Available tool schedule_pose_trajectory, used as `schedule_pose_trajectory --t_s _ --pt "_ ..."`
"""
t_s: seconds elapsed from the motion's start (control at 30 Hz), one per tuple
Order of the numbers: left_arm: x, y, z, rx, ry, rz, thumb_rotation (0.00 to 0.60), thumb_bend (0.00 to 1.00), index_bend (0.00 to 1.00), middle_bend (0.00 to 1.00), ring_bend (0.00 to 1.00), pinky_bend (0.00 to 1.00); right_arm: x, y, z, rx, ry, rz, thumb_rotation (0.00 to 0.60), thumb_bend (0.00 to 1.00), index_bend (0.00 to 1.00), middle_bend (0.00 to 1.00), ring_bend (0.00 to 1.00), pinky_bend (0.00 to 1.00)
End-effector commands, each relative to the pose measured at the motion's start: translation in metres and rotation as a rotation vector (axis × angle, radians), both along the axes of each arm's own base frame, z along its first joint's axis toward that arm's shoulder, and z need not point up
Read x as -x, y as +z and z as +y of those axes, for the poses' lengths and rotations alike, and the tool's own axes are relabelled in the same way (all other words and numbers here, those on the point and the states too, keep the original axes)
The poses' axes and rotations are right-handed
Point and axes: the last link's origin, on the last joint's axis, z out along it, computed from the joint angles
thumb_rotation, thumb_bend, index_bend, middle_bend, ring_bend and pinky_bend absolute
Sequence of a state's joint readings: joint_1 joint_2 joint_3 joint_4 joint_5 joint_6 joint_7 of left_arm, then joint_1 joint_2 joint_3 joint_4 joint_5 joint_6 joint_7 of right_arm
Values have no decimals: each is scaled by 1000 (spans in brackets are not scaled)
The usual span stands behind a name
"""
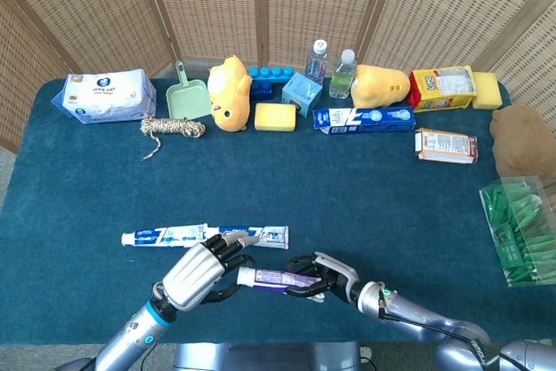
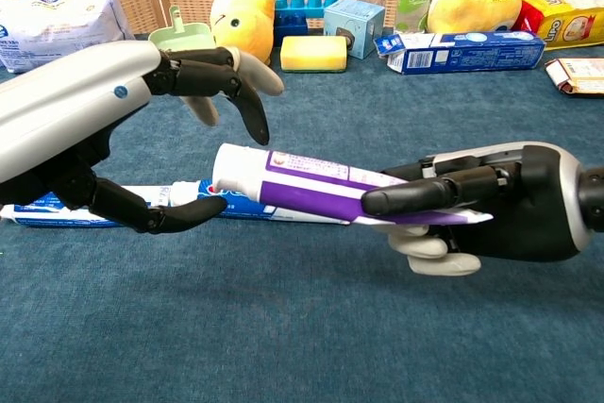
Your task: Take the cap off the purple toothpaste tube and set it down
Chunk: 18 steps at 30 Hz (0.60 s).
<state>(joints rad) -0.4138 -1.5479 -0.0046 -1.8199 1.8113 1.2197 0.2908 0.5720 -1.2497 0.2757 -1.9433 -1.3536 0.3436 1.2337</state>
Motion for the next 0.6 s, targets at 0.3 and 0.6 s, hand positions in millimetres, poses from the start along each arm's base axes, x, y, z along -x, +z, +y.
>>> schedule_pose_trajectory --t_s 0.3,0.6 --pt "1 5 0 -10 11 -5 600 288 391 237 210 343 1 2 0 -10 -15 -1 600 388 907 800 778 876" --pt "-2 1 3 -2 13 -5 600 302 375 234 211 347 2 4 0 -14 -19 -1 600 388 907 800 778 876"
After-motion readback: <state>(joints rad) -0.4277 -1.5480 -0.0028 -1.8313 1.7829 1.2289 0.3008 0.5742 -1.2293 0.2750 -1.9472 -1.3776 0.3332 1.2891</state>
